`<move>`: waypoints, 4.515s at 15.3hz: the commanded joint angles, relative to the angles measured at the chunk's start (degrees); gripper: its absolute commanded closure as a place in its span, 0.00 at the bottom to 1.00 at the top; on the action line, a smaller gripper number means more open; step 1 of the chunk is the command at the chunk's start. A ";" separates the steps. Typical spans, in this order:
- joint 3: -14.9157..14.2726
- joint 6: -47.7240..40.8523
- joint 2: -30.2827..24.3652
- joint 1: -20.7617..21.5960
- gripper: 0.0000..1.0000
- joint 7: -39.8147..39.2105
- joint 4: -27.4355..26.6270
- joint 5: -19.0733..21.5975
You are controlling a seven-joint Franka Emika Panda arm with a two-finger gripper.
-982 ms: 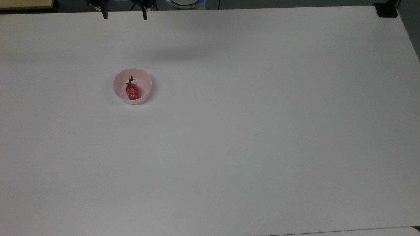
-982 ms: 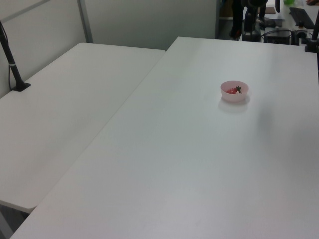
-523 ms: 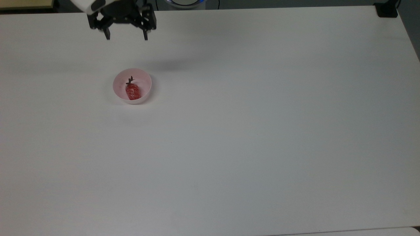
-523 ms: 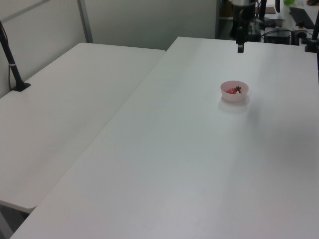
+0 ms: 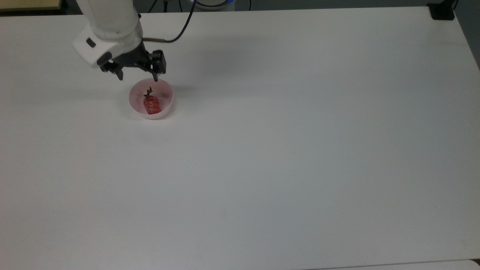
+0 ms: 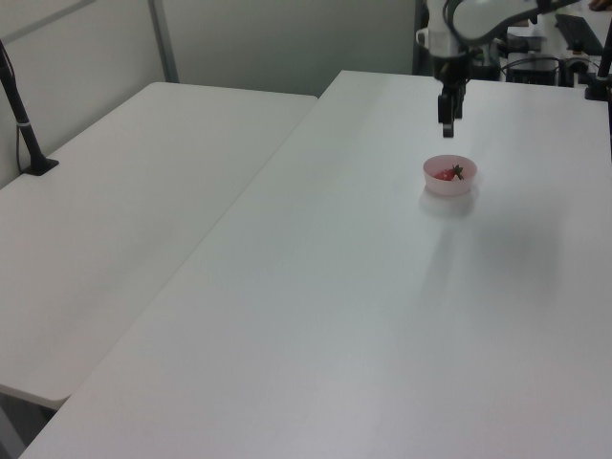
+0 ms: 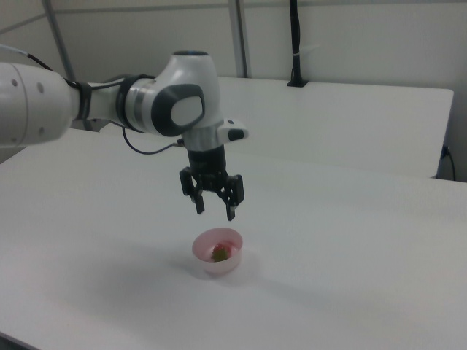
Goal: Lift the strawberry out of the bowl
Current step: 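Move the open gripper over the pink bowl and lower toward the strawberry, then close the gripper on the red strawberry inside the bowl, then lift the strawberry out of the bowl and carry it beside the bowl, then open the gripper to release the strawberry onto the table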
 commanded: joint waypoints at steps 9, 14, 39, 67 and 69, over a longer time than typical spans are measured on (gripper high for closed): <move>-0.06 5.98 4.68 0.16 0.28 6.43 -3.77 -0.75; 0.03 7.29 6.70 0.34 0.28 6.52 -3.77 -0.75; 0.03 6.59 3.10 -4.83 0.55 -3.13 1.85 -0.93; 4.33 -10.61 -8.04 -8.63 0.00 -2.72 7.30 1.60; 4.25 -14.92 -11.56 -5.74 0.00 2.28 7.30 3.64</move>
